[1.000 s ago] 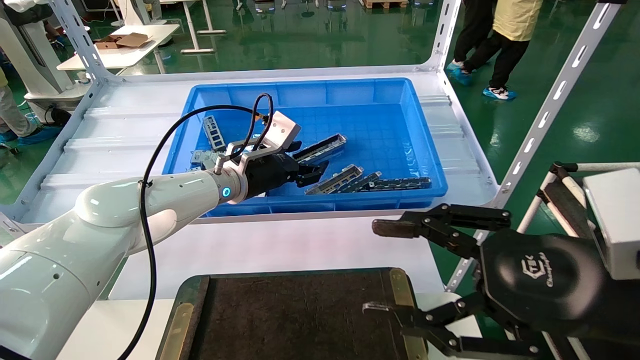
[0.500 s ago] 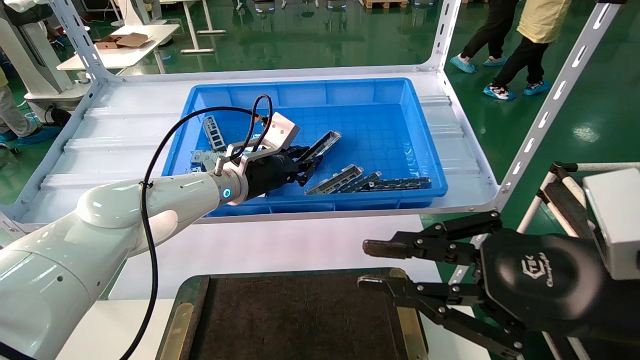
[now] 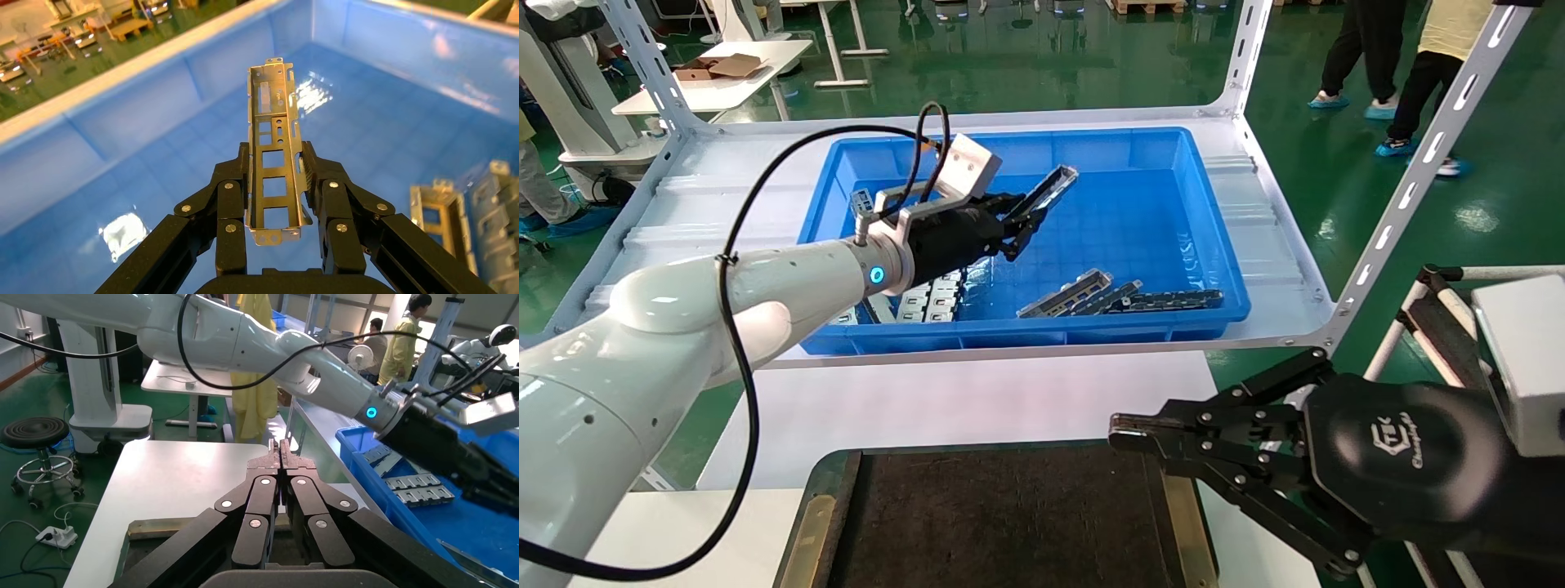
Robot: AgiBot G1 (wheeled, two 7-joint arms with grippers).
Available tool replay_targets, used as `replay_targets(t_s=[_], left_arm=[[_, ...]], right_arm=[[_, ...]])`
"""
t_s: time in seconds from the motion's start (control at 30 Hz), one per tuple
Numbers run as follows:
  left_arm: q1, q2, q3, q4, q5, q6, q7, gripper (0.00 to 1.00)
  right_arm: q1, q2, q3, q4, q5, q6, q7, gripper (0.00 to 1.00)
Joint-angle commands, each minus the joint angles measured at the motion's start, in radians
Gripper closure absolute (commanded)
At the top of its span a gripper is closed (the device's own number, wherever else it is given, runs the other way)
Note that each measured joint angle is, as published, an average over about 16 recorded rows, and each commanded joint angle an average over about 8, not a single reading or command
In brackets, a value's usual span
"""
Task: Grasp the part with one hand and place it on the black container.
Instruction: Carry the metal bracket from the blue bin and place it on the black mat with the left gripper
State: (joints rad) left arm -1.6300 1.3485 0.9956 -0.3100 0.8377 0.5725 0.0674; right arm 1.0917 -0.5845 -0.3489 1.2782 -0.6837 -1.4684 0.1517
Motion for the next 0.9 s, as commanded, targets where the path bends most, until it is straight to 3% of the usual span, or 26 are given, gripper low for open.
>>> replay_targets(t_s=[0.03,0.43,0.9], left_arm=[[-0.011,-0.002,-0.008,0.008,-0.019,0.014,0.016,1.0],[-0.02,-0.076,-0.073,0.038,-0.119,0.332,0.149,1.0],[0.053,-0.189,-0.078,-0.078,-0.153,0.581,0.14,1.0]], right_arm=[[0.0,0.0,0.0,0.0,0.0,0.0,0.0,1.0],[0.0,0.0,0.0,0.0,0.0,0.0,0.0,1.0],[0.0,0.0,-0.001,0.0,0.0,0.0,0.0,1.0]])
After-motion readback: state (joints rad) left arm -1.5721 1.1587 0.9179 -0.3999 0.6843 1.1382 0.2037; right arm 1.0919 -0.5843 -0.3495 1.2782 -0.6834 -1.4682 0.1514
